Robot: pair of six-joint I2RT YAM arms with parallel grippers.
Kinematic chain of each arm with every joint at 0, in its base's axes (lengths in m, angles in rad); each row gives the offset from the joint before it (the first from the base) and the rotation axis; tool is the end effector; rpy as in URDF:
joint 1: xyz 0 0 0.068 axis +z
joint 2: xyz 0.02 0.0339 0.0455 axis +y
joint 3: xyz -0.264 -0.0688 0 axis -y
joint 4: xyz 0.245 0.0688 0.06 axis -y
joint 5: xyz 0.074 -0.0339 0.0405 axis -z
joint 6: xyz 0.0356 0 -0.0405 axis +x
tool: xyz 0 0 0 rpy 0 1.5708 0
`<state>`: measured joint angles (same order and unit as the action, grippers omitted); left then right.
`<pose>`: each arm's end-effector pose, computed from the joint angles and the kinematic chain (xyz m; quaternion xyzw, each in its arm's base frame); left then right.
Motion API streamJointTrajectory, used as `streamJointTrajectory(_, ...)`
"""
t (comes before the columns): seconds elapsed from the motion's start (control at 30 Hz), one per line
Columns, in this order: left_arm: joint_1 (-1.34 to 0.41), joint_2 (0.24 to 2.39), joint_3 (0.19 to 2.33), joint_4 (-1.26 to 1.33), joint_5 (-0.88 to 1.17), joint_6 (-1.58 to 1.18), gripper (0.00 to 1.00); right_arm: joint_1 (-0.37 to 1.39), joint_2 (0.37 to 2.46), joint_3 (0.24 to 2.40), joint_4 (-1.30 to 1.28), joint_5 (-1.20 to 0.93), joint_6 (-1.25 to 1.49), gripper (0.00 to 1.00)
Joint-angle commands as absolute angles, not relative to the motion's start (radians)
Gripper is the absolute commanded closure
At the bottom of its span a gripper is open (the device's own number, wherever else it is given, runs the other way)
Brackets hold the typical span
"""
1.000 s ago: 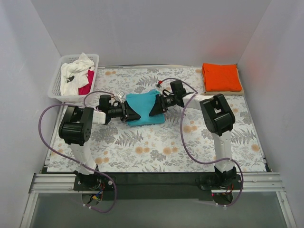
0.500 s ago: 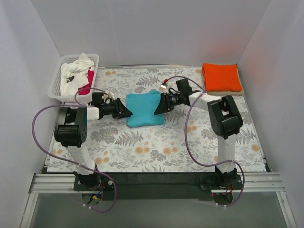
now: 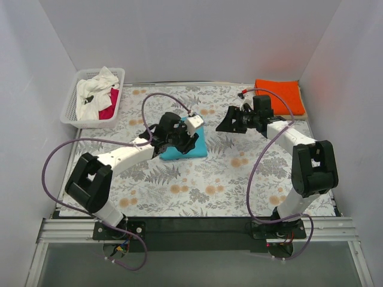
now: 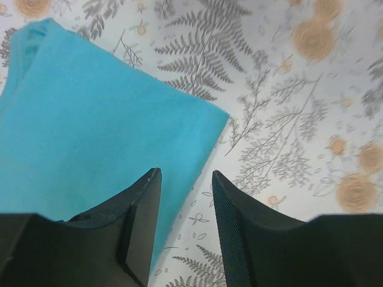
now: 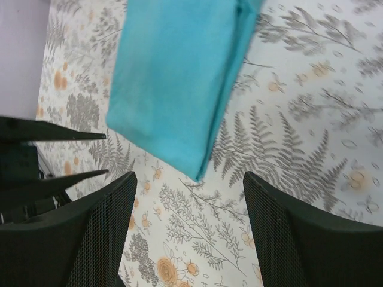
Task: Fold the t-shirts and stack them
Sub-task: Fold the tshirt, then neatly place the folded tshirt to the corner
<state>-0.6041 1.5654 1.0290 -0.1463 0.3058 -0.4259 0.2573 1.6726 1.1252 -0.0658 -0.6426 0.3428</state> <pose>0.2767 -0.2040 0.2358 0.1446 0.8831 -0.3288 0.3018 0.3534 0.1151 0.2409 -0.1094 0.8476 0.3970 0.3348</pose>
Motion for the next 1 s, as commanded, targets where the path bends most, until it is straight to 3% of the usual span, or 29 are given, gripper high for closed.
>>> streamJointTrajectory(0.0,-0.681,1.618,1.019,-0.147,0.098,-0.270,0.61,0.221,1.674,1.095,-0.026,-0.583,0.439,0.34)
streamJointTrajectory(0.4,-0.795,1.810,1.008,-0.006,0.017,-0.089,0.61,0.192,1.709,0.994,0.135,-0.637,0.552,0.30)
streamJointTrajectory(0.6,-0.792,1.821,1.022,0.041,0.066,-0.165,0.88,0.195,1.739,0.928,0.277,-0.654,0.621,0.22)
streamJointTrajectory(0.73,-0.772,1.775,1.051,0.018,0.152,-0.251,0.98,0.195,1.776,0.893,0.402,-0.650,0.702,0.18)
streamJointTrajectory(0.97,-0.720,1.750,1.106,0.005,0.244,-0.379,1.00,0.229,1.842,0.873,0.592,-0.637,0.859,0.14)
